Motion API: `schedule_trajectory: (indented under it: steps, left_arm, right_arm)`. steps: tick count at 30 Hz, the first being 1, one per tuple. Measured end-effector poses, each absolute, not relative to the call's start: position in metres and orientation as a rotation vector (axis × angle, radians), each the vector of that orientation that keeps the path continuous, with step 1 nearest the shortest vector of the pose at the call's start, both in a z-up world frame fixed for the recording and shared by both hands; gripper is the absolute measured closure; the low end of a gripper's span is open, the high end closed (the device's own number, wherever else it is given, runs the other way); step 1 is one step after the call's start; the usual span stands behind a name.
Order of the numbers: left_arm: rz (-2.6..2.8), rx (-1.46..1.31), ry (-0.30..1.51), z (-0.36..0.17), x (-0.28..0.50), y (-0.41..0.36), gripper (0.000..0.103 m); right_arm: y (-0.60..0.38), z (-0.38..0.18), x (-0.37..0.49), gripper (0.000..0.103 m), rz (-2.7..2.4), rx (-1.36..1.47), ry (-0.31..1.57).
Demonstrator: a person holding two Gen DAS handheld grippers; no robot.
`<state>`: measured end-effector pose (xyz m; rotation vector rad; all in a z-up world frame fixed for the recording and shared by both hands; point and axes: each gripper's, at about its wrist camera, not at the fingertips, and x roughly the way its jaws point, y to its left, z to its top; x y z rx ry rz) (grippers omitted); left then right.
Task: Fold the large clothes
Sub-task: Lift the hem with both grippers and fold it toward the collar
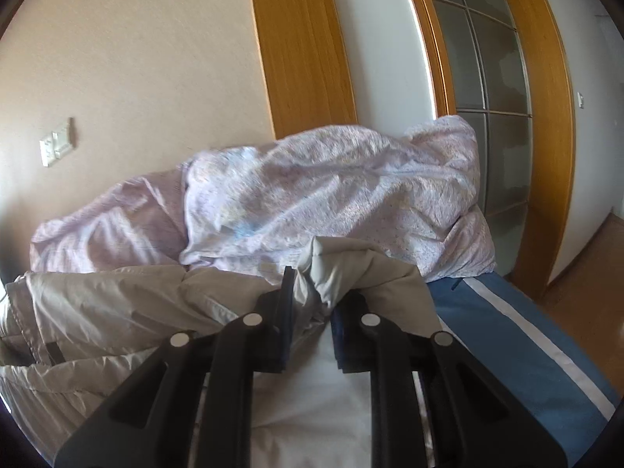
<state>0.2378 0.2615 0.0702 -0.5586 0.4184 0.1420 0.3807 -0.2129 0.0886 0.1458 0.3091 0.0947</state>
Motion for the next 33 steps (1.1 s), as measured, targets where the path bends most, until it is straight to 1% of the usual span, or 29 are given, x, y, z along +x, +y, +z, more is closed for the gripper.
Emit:
schedule_trajectory:
  steps: [8,16,19,20,22,23,24,26,27,28,30,31,32,33]
  left_arm:
    - [0.205,-0.511,0.458,0.047,0.300,0.262,0.093]
    - [0.237,-0.535,0.472,0.017,0.330,0.273,0.093]
    - [0.248,-0.576,0.493,0.003,0.337,0.279,0.091]
    - [0.247,-0.584,0.500,0.001,0.339,0.280,0.090]
    - [0.237,-0.601,0.506,-0.004,0.343,0.282,0.086]
    - [0.227,-0.613,0.511,-0.007,0.344,0.284,0.082]
    - [0.216,-0.622,0.515,-0.008,0.346,0.285,0.080]
    - [0.195,-0.654,0.522,-0.010,0.348,0.289,0.073]
    - [0.182,-0.675,0.527,-0.011,0.349,0.292,0.070]
    - [0.171,-0.693,0.528,-0.012,0.350,0.294,0.065]
    - [0.152,-0.723,0.508,-0.008,0.348,0.297,0.044]
    - [0.160,-0.726,0.476,-0.003,0.344,0.298,0.016]
    - [0.193,-0.714,0.428,0.004,0.337,0.299,0.001]
    - [0.213,-0.698,0.384,0.011,0.331,0.299,0.001]
  right_arm:
    - [-0.189,0.055,0.449,0.086,-0.016,0.153,0.382]
    - [-0.177,0.028,0.494,0.085,-0.056,0.144,0.459]
    - [-0.173,0.017,0.510,0.079,-0.057,0.139,0.510]
    - [-0.171,0.013,0.514,0.073,-0.058,0.137,0.528]
    - [-0.169,0.005,0.525,0.056,-0.051,0.132,0.565]
    - [-0.168,0.002,0.528,0.036,-0.045,0.127,0.571]
    - [-0.167,0.001,0.530,0.028,-0.040,0.123,0.571]
    - [-0.165,-0.001,0.532,0.027,-0.040,0.111,0.564]
    - [-0.165,-0.001,0.533,0.027,-0.039,0.115,0.562]
    - [-0.166,0.000,0.532,0.027,-0.036,0.125,0.551]
    - [-0.170,0.009,0.521,0.027,-0.024,0.152,0.498]
    - [-0.172,0.015,0.516,0.027,-0.017,0.156,0.473]
    - [-0.174,0.021,0.508,0.026,-0.009,0.152,0.448]
    - [-0.174,0.028,0.502,0.026,-0.006,0.142,0.432]
